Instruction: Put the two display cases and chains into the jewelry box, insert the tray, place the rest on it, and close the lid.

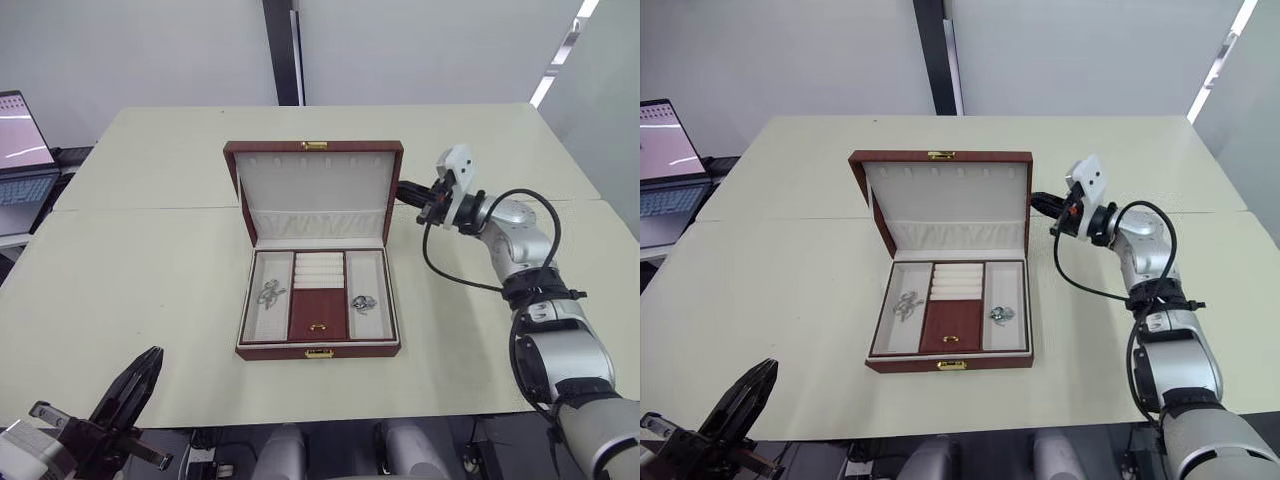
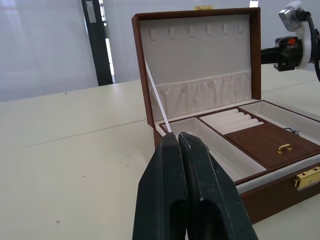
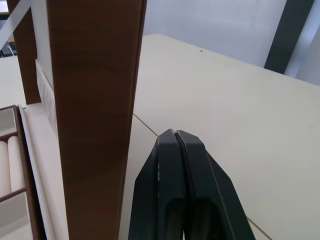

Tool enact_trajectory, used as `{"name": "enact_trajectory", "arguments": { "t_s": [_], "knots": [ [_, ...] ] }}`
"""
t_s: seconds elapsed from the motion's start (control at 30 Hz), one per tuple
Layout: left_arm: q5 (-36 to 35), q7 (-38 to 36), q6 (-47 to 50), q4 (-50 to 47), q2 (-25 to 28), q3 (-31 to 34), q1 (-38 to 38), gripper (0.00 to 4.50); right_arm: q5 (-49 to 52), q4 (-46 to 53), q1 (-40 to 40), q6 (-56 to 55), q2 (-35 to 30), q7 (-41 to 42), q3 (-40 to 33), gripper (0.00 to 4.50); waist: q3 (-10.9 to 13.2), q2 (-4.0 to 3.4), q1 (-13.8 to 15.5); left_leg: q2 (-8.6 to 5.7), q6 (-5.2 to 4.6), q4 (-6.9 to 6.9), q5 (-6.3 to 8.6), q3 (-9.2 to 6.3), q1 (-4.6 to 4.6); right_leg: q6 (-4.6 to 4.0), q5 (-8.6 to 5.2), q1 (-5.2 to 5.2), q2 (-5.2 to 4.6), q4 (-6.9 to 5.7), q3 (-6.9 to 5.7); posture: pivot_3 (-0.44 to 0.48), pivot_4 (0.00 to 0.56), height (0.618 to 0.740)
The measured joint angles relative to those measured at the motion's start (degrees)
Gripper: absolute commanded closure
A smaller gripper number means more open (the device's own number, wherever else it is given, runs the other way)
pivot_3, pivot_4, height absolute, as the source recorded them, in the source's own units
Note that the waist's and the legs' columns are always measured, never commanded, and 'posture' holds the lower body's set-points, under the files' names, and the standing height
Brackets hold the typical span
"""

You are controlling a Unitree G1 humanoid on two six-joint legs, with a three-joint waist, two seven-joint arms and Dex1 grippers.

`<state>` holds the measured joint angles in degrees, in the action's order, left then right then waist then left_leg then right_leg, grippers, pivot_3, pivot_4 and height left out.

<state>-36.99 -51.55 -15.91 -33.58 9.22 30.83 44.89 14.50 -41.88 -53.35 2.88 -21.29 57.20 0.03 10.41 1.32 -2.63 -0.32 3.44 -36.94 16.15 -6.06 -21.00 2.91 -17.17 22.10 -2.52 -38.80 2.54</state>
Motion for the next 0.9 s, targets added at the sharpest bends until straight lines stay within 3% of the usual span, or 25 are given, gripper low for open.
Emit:
{"name": "enact_trajectory", "arguments": {
  "t_s": [0.33,0.53,0.7,0.9],
  "knots": [
    [0.1,0.6,-2.0,1.2,0.0,-1.2,0.8,4.47,1.0,-1.2,-2.2,0.6,2.9,3.1,-0.4,4.5,0.0,-0.02,-0.7,0.03,-0.01,0.01,0.0,-0.01,0.0,0.0,0.0,0.04,0.03,-0.06,0.01,0.0,0.15,0.74],
    [0.1,1.2,-2.1,1.9,0.1,-1.6,0.8,4.47,3.6,8.3,0.5,6.8,3.5,8.4,0.7,4.5,0.0,-0.03,-0.6,0.07,-0.01,0.01,0.0,-0.06,0.0,-0.02,-0.01,0.04,0.09,-0.07,-0.01,0.0,0.15,0.74],
    [0.1,1.3,-2.4,2.3,0.3,-1.8,0.8,4.47,5.4,18.2,5.5,14.7,-0.2,14.3,3.5,4.5,0.0,-0.03,-0.5,0.03,-0.01,0.01,0.01,-0.06,-0.02,-0.02,-0.01,0.03,0.03,-0.04,-0.02,0.0,0.15,0.74],
    [0.2,1.4,-2.4,2.7,0.6,-1.8,0.8,4.47,5.7,19.4,6.8,15.7,-0.9,13.8,3.5,4.5,0.0,-0.03,-0.6,0.05,-0.01,0.01,0.0,-0.04,0.01,-0.02,-0.01,0.04,0.08,-0.06,-0.01,0.0,0.15,0.74]
  ]
}}
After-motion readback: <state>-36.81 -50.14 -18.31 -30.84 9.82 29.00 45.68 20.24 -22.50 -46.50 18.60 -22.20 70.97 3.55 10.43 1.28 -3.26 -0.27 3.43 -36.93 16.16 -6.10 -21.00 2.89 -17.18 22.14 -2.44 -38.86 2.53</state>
